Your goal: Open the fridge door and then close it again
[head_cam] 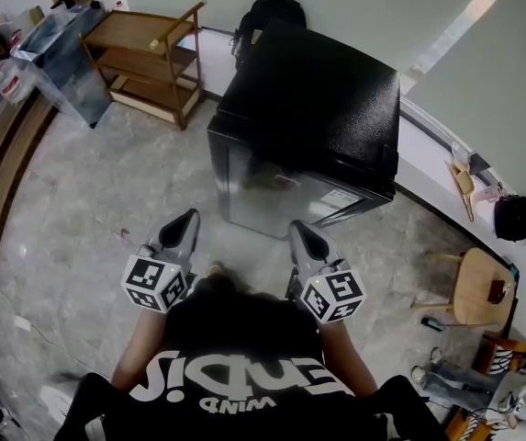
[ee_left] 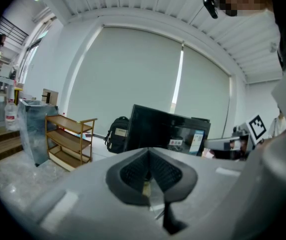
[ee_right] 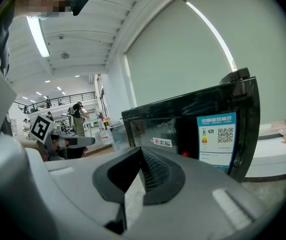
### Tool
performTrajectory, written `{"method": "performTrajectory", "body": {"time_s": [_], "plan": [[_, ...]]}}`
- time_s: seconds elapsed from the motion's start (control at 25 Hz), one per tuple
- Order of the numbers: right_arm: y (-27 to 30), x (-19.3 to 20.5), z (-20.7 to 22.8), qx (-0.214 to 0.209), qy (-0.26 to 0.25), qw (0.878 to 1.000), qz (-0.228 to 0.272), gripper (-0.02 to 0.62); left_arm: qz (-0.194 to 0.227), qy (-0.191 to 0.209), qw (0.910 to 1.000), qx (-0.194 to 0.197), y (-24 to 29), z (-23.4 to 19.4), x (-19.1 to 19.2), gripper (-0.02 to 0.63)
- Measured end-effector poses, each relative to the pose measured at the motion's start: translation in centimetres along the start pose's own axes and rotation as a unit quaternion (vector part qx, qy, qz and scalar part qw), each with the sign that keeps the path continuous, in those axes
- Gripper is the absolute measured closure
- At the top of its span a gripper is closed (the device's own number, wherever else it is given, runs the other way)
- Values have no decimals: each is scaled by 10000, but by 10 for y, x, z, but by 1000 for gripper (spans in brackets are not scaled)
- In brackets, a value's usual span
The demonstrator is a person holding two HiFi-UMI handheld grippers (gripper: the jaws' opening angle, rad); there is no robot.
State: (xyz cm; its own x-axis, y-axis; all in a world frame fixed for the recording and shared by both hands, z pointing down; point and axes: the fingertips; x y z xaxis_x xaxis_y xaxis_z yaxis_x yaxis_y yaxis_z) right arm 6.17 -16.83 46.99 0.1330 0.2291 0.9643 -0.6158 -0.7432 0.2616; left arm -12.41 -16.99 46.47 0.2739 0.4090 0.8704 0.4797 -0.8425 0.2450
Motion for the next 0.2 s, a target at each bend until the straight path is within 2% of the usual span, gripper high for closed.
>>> {"method": "performTrajectory", "body": {"time_s": [0.2], "plan": [[-1, -3, 8, 33, -6, 10000, 15, 598, 22, -54, 10000, -61, 3, -1, -2, 606]]}}
Point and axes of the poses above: the fingertips, and each gripper's own axes: y forward along the fingers, z to its right, x out of its underside, and after that the axes turned 13 degrees about -y, right-handed
